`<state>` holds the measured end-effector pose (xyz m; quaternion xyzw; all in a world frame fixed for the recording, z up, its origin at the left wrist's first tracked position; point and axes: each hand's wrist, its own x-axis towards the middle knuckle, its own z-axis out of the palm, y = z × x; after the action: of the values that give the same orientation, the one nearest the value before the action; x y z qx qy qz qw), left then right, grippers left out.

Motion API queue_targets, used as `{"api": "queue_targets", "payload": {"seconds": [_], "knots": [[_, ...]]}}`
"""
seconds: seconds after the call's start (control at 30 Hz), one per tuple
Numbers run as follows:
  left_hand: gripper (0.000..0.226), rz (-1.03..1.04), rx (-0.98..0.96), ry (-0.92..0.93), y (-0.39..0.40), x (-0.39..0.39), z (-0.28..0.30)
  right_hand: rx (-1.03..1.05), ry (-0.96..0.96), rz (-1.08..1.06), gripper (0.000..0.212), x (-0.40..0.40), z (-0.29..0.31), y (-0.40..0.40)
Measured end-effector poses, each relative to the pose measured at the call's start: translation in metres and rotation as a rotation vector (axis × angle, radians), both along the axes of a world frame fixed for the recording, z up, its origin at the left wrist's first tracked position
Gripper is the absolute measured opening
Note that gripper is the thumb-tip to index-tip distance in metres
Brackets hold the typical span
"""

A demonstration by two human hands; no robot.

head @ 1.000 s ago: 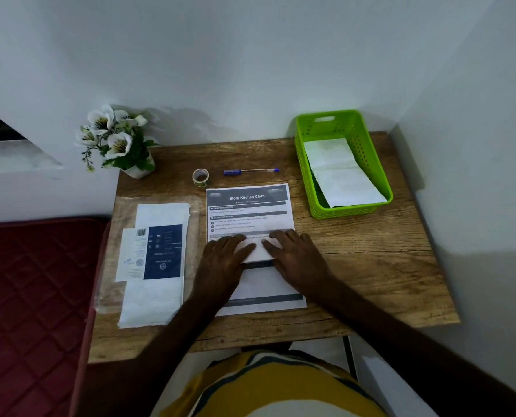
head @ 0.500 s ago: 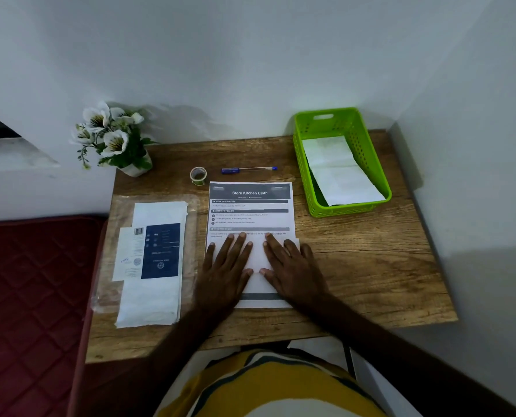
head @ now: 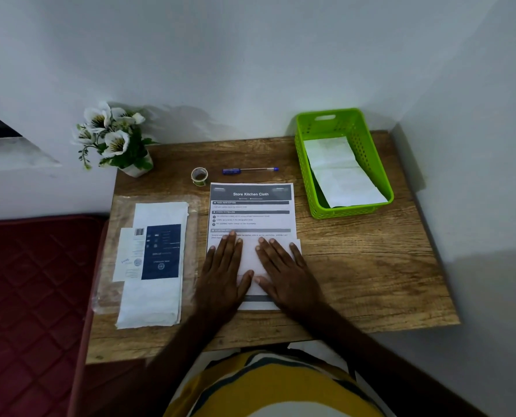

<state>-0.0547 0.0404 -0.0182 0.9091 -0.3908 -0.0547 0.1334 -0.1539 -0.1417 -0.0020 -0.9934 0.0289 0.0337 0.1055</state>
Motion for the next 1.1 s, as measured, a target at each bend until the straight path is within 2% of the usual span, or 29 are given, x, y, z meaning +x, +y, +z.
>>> {"api": "queue_targets", "payload": {"seconds": [0.23,0.5,0.63,0.73,0.8,0.9,1.03,1.1], "knots": [[0.08,0.074,-0.07,0.034,-0.003,-0.006,0.004,-0.036,0.095,-0.166,0.074,-0.025,-0.001,-0.031],[0.087,0.123,-0.097,0.141,-0.006,-0.005,0.008,0.045,0.082,-0.18,0.075,-0.023,0.01,-0.031],[0.075,0.195,-0.256,0.273,-0.003,0.008,0.032,0.123,-0.107,-0.228,0.062,-0.015,0.021,-0.024],[0.061,0.14,-0.263,0.133,0.017,0.033,0.05,0.254,-0.283,-0.273,0.043,-0.003,0.035,-0.006],[0.057,0.125,-0.24,0.02,0.037,0.057,0.053,0.404,-0.294,-0.275,0.032,0.005,0.044,0.009],[0.054,0.161,-0.152,-0.042,0.071,0.092,0.052,0.592,-0.195,-0.121,0.025,0.014,0.052,0.031],[0.056,0.155,-0.005,-0.077,0.119,0.123,0.039,0.543,-0.069,0.206,0.035,0.025,0.05,0.065],[0.059,0.114,0.062,-0.095,0.135,0.128,0.032,0.478,-0.082,0.359,0.036,0.032,0.044,0.084]]}}
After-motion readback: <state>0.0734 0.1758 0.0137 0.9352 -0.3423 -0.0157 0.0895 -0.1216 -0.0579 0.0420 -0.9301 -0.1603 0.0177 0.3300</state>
